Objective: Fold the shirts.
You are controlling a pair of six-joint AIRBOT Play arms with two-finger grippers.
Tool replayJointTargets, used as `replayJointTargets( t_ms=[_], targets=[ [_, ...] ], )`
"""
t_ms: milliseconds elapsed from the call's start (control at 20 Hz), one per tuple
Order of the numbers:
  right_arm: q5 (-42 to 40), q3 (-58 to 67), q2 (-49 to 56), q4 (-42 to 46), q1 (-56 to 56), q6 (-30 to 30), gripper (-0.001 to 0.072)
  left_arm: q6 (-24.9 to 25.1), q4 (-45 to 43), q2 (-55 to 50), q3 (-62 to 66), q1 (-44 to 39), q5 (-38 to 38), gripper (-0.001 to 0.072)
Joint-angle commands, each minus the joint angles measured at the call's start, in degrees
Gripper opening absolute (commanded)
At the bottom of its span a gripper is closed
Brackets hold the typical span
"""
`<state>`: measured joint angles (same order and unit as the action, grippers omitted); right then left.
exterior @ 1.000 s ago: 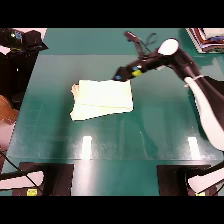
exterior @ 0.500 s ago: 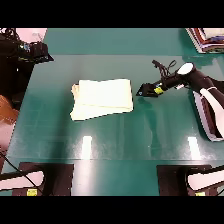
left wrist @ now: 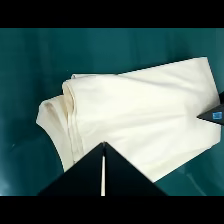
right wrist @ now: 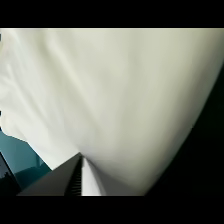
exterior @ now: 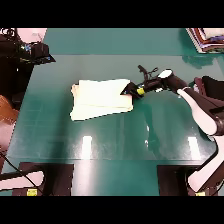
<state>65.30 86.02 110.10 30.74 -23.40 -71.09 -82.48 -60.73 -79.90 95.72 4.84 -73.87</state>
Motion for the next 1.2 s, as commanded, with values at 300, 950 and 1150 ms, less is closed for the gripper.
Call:
replayJointTargets(
  t_ms=[300,950,1150],
  targets=[
    [0.66,13.33,0.57,2.01,3.06,1.88,0.0013,0.44,1.55,0.02,-0.02,-10.25,-1.51,0.0023],
    [2.08,13.40,-21.57,18.82,51.80,-3.43,0.0014,1.90,1.55,0.02,-0.02,-27.50,11.58,0.0024],
    [0.15,13.40,-21.00,18.34,59.47,-3.34,0.0014,1.66,2.25,0.02,-0.02,-27.91,11.72,0.0023]
  ],
)
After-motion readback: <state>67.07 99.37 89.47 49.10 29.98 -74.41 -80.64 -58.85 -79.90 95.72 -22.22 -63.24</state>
